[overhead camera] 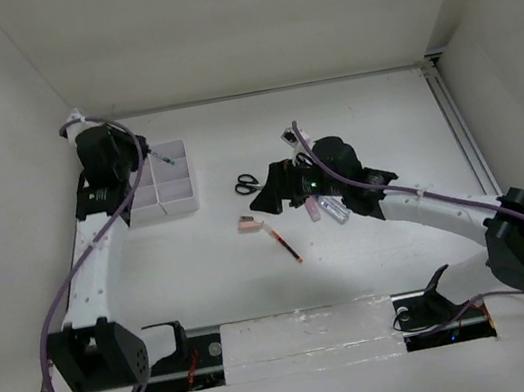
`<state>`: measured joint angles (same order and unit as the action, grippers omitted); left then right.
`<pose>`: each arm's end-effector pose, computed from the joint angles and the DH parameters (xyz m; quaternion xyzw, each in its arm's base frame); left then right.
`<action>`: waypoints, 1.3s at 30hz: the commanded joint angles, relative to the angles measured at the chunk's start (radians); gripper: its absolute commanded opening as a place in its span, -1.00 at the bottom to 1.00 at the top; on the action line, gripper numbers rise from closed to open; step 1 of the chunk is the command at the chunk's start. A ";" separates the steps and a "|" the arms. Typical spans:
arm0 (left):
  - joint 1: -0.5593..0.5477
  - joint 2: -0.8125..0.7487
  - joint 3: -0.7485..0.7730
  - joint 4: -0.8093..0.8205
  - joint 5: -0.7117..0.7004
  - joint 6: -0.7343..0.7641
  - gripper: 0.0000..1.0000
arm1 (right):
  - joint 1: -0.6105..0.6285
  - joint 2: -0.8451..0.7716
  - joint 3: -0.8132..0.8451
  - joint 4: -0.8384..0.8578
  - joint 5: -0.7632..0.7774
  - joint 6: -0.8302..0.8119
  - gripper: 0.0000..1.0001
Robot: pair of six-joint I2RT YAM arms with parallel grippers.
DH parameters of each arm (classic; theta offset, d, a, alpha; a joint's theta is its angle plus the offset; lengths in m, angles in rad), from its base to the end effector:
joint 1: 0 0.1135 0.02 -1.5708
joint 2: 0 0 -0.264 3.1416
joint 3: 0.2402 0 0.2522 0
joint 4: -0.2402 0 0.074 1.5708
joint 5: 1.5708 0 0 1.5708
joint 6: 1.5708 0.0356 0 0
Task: Sort the stationery into containers
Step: Place the pen in the storage box.
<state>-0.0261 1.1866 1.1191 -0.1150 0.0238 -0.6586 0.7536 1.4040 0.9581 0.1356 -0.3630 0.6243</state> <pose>0.2772 -0.0081 0.3817 -0.2318 0.7328 -0.2234 0.5995 0.2285 0.2317 0.2896 -0.1575 0.7861 0.4811 0.3547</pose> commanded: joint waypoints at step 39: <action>0.055 0.597 0.297 0.155 -0.634 0.109 -0.45 | 0.044 -0.359 -0.245 -0.076 0.013 -0.084 1.00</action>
<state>0.0280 1.8187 1.4342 0.0109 -0.6048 -0.5388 0.7841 1.0660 0.7177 0.0296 -0.3576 0.5461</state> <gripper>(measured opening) 0.253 0.999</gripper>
